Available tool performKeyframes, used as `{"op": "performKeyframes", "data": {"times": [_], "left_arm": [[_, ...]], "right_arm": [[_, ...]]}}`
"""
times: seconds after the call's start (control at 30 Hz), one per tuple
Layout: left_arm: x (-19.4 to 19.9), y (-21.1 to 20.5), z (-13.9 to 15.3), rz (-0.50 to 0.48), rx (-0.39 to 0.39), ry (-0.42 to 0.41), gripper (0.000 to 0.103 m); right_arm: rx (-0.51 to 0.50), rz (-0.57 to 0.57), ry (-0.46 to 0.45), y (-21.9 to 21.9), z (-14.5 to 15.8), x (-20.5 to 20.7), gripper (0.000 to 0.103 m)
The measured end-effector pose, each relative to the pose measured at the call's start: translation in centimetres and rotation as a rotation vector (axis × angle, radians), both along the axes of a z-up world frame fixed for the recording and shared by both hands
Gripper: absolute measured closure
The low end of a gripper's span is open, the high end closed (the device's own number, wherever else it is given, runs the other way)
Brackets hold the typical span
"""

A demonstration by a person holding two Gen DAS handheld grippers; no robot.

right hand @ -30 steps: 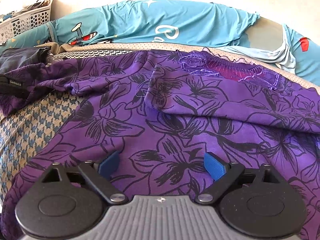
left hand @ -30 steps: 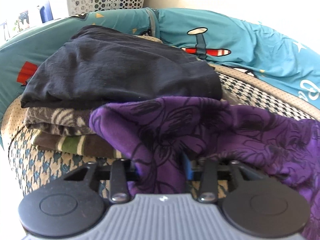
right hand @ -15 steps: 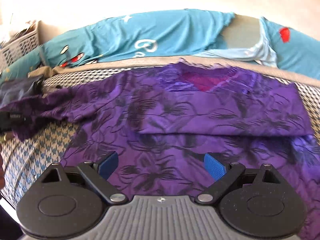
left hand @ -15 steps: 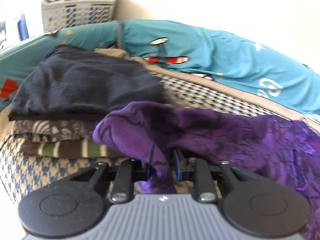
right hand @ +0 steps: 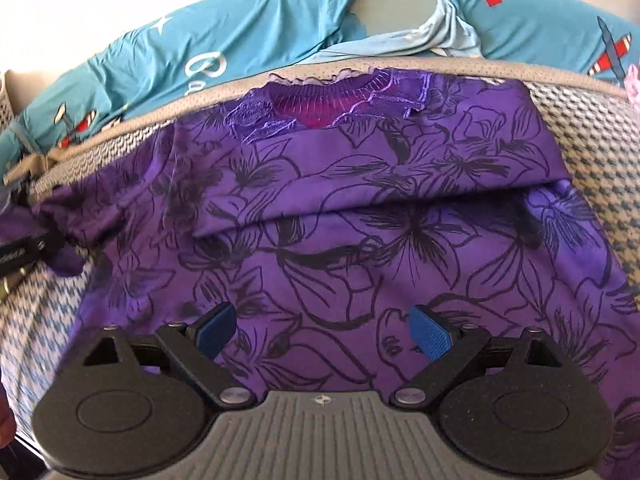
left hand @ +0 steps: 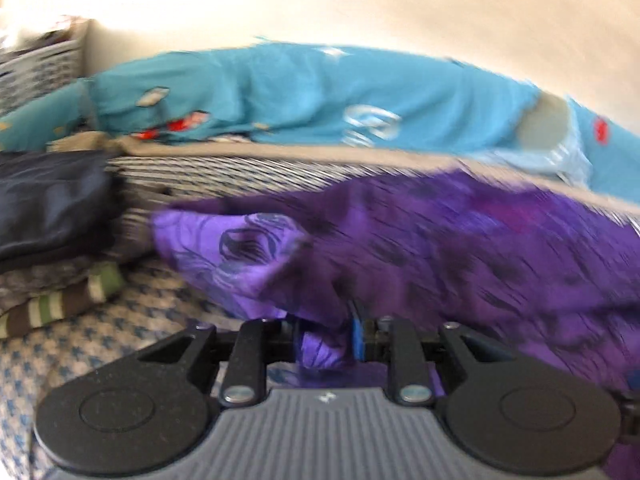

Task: Fold clothes
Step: 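Fold the held sleeve over the garment body and open the left gripper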

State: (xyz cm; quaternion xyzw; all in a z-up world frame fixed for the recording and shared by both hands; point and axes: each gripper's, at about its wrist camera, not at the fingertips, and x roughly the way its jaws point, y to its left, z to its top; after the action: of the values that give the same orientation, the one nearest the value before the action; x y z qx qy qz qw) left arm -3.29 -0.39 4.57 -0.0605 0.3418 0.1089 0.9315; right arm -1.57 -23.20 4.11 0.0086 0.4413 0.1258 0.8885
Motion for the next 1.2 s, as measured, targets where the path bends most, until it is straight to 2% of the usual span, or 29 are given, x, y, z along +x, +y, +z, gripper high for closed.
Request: {"op": "performKeyframes", "data": {"times": [0.07, 0.1, 0.17, 0.23, 0.3, 0.33, 0.43, 0.63, 0.83, 0.87, 0.93, 1.1, 1.2], "left_arm": [[0.1, -1.3, -0.1, -0.071, -0.005, 0.007, 0.078], [0.1, -2.0, -0.1, -0.106, -0.005, 0.009, 0.072], [-0.3, -2.8, 0.2, -0.159, -0.01, -0.012, 0.058], [-1.0, -3.4, 0.9, -0.196, -0.016, -0.05, 0.04], [-1.6, -3.1, 1.8, -0.201, -0.018, -0.1, 0.025], [-2.1, -2.6, 2.4, -0.188, -0.022, -0.125, 0.022], [-2.6, -0.5, 3.5, -0.122, -0.047, -0.165, 0.02], [-3.4, 4.6, 3.9, 0.066, -0.09, -0.188, 0.017], [-3.7, 7.7, 2.5, 0.209, -0.104, -0.121, 0.014], [-3.7, 7.8, 2.2, 0.221, -0.097, -0.104, 0.014], [-3.7, 8.1, 1.7, 0.244, -0.085, -0.072, 0.014], [-3.9, 8.5, 0.8, 0.281, -0.072, -0.035, 0.01], [-3.8, 9.0, 0.3, 0.309, -0.066, -0.006, 0.007]], "right_arm": [[-0.024, 0.019, -0.014, 0.3, -0.1, -0.3, 0.01], [-0.032, 0.028, -0.017, 0.4, -0.2, -0.4, 0.01], [-0.048, 0.047, -0.026, 0.6, -0.4, -0.5, 0.01], [-0.065, 0.066, -0.035, 0.9, -0.6, -0.7, 0.01], [-0.086, 0.084, -0.044, 1.3, -0.8, -0.8, 0.01], [-0.097, 0.093, -0.048, 1.5, -0.9, -0.9, 0.01], [-0.121, 0.119, -0.061, 2.0, -1.0, -1.0, 0.01], [-0.048, 0.156, -0.106, 2.4, -0.3, -1.5, 0.01], [0.065, 0.201, -0.145, 3.4, 0.5, -1.9, 0.011], [0.085, 0.209, -0.15, 3.6, 0.5, -2.0, 0.013], [0.125, 0.224, -0.154, 4.0, 0.6, -2.0, 0.023], [0.184, 0.238, -0.139, 5.4, 0.3, -1.9, 0.032], [0.207, 0.248, -0.134, 6.1, 0.0, -1.7, 0.033]]}}
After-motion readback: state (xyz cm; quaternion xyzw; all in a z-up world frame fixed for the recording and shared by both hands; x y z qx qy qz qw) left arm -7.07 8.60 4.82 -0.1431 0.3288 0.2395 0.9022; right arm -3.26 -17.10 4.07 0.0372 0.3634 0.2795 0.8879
